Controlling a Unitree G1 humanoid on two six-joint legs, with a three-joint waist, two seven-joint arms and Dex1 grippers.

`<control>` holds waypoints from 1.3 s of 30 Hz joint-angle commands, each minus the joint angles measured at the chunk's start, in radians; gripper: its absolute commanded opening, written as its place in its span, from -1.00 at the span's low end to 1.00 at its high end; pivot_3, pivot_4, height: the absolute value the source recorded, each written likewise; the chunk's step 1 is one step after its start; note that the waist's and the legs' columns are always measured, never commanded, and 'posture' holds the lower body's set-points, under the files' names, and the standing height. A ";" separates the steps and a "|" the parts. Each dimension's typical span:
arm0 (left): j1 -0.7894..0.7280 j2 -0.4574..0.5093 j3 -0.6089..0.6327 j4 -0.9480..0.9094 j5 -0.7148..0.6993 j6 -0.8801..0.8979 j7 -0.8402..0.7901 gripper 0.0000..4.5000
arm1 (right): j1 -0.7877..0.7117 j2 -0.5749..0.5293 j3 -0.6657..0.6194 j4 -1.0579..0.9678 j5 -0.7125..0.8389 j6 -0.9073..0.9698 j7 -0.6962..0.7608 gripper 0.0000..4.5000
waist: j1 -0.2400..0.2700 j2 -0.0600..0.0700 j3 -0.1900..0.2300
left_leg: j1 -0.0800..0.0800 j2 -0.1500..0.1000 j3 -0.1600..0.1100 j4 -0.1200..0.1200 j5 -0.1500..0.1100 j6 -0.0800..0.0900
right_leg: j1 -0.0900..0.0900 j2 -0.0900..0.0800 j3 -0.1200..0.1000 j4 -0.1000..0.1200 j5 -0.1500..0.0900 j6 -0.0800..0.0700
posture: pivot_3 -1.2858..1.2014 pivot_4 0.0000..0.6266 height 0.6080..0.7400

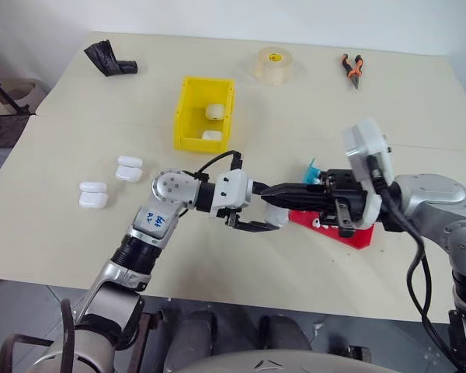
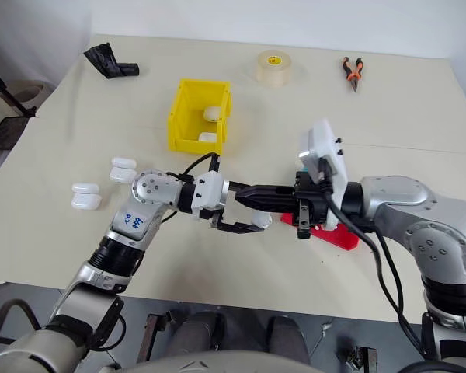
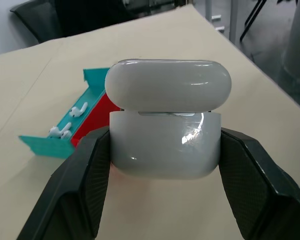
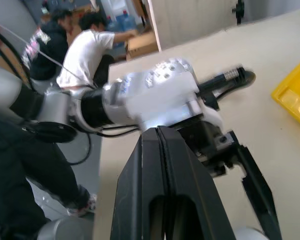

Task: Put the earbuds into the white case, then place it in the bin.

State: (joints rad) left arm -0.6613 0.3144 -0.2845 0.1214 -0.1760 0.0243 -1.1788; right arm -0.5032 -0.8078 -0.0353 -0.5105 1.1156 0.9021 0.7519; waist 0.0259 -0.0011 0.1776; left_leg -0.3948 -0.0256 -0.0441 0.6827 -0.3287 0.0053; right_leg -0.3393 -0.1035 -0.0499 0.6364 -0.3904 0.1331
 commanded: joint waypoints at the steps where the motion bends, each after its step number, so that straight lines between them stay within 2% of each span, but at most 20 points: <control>1: 0.012 0.005 0.018 -0.064 -0.038 0.016 0.010 0.26 | 0.057 -0.020 0.001 0.001 -0.079 -0.037 0.042 -1.00 | 0.000 0.000 0.000 | -0.001 0.000 0.000 0.000 0.000 0.000 | -0.001 0.000 0.000 0.000 0.000 0.000 | 0.03 -0.52 1.00; 4: 0.026 0.002 0.043 -0.069 -0.057 0.013 0.027 0.26 | 0.134 -0.045 -0.008 0.006 -0.169 -0.087 0.074 -1.00 | 0.000 0.000 0.000 | -0.002 -0.001 -0.001 0.000 0.000 0.000 | -0.002 0.000 -0.001 0.000 0.000 0.000 | 0.03 -0.52 1.00; 11: 0.050 -0.023 0.090 -0.091 -0.127 0.013 0.045 0.26 | 0.270 -0.042 -0.107 0.024 -0.213 -0.134 0.078 -1.00 | -0.001 0.000 0.000 | -0.002 -0.001 -0.001 0.000 0.000 0.000 | -0.002 0.000 -0.002 0.001 0.000 0.000 | 0.03 -0.52 1.00; 15: 0.081 -0.039 0.147 -0.112 -0.175 0.069 0.107 0.26 | 0.387 0.022 -0.215 -0.011 -0.259 -0.272 0.076 -1.00 | 0.001 0.000 0.000 | -0.002 -0.002 -0.001 0.000 0.000 0.000 | -0.001 -0.001 -0.002 0.001 0.000 0.000 | 0.03 -0.52 1.00; 18: 0.130 -0.042 0.224 -0.148 -0.187 0.145 0.246 0.26 | 0.449 0.089 -0.304 -0.044 -0.345 -0.429 0.044 -0.73 | -0.003 0.000 0.000 | -0.002 -0.002 -0.001 0.000 0.000 0.000 | -0.001 -0.001 -0.002 0.001 0.000 0.000 | 0.03 -0.52 1.00; 22: 0.166 -0.051 0.315 -0.182 -0.188 0.227 0.426 0.26 | 0.530 0.149 -0.374 -0.059 -0.423 -0.558 0.024 -0.13 | -0.002 0.000 0.000 | 0.001 -0.001 0.000 0.000 0.000 0.000 | -0.001 0.000 -0.002 0.002 0.000 0.000 | 0.03 -0.52 1.00; 26: 0.175 -0.067 0.396 -0.175 -0.155 0.265 0.617 0.26 | 0.639 0.161 -0.379 -0.076 -0.516 -0.672 0.061 0.47 | 0.000 0.000 0.000 | 0.003 -0.001 0.000 0.000 0.001 -0.001 | 0.000 -0.001 0.001 0.005 0.000 0.000 | 0.03 -0.52 1.00; 29: 0.157 -0.086 0.440 -0.156 -0.122 0.298 0.769 0.26 | 0.641 0.178 -0.381 -0.094 -0.503 -0.675 0.020 0.92 | 0.000 0.000 0.000 | 0.003 -0.003 0.001 0.000 0.001 0.000 | 0.000 -0.001 0.000 0.005 0.000 0.000 | 0.03 -0.52 1.00; 30: 0.143 -0.095 0.450 -0.145 -0.116 0.306 0.810 0.26 | 0.635 0.182 -0.378 -0.095 -0.500 -0.670 0.008 0.99 | -0.001 0.000 0.000 | 0.004 -0.002 0.001 0.000 0.001 0.000 | 0.000 -0.001 0.000 0.005 0.000 0.000 | 0.03 -0.52 1.00; 35: 0.059 -0.122 0.456 -0.059 -0.078 0.295 0.926 0.26 | 0.621 0.192 -0.349 -0.083 -0.514 -0.670 -0.011 0.99 | 0.000 0.000 0.000 | 0.004 -0.002 0.002 0.000 0.001 -0.001 | 0.000 -0.001 -0.001 0.006 0.000 0.000 | 0.03 -0.52 1.00; 39: -0.106 -0.122 0.414 0.171 -0.016 0.221 0.947 0.26 | 0.594 0.199 -0.302 -0.073 -0.533 -0.678 -0.018 0.99 | 0.003 0.000 0.000 | 0.004 -0.004 0.001 0.000 0.001 -0.001 | 0.000 -0.001 -0.003 0.007 0.000 0.000 | 0.03 -0.52 1.00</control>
State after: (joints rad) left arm -0.7092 0.1932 0.1533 0.2347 -0.2240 0.3017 -0.2353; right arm 0.1032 -0.6157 -0.3381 -0.5666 0.5806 0.2420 0.7448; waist 0.0285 -0.0014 0.1777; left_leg -0.3909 -0.0295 -0.0422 0.6825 -0.3275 0.0046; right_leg -0.3399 -0.1045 -0.0540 0.6434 -0.3902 0.1338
